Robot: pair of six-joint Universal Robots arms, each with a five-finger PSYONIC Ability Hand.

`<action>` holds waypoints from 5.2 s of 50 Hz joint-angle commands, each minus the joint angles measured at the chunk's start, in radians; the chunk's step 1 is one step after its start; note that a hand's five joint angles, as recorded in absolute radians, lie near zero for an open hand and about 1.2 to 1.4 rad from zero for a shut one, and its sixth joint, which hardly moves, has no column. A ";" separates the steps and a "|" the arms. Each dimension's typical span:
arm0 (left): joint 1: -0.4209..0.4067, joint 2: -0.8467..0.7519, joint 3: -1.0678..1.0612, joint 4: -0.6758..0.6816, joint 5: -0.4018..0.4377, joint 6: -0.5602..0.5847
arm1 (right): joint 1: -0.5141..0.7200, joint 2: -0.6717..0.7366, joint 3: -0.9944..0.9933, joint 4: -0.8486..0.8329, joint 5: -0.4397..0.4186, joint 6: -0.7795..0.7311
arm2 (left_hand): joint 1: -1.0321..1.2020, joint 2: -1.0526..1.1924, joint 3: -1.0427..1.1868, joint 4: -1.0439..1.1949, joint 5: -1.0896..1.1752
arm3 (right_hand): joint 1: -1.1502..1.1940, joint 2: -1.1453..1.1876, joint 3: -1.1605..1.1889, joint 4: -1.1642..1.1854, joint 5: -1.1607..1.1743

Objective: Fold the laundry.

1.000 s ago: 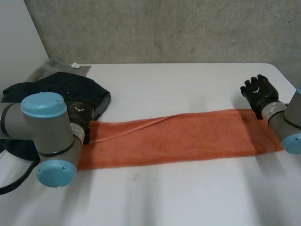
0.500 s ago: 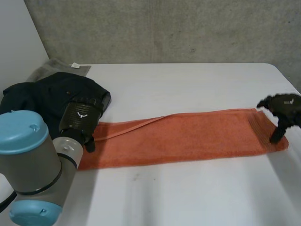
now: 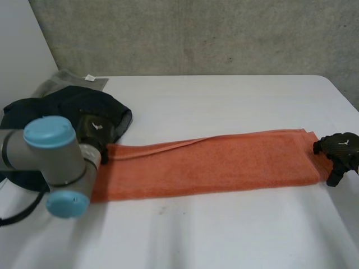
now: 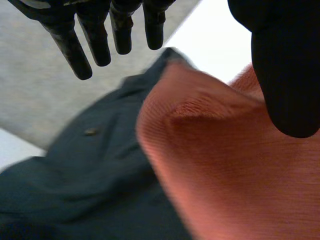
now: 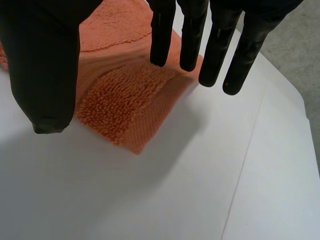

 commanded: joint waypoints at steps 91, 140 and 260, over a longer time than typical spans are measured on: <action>-0.190 0.330 -0.207 0.057 -0.015 -0.063 | 0.837 0.002 -0.165 -0.218 0.085 0.141 | -0.020 -0.026 -0.034 -0.026 -0.048 | -0.221 -0.282 -0.284 -0.289 -0.272; -0.208 0.394 -0.202 -0.027 -0.044 -0.205 | 0.899 -0.063 -0.038 -0.204 0.071 0.068 | -0.019 -0.025 -0.034 -0.025 -0.047 | 1.001 0.940 0.938 0.933 0.950; -0.286 0.314 0.170 -0.518 0.363 -0.365 | 0.706 0.169 -0.171 -0.213 0.230 0.922 | 0.005 -0.002 -0.010 -0.002 -0.024 | 1.001 0.940 0.938 0.933 0.950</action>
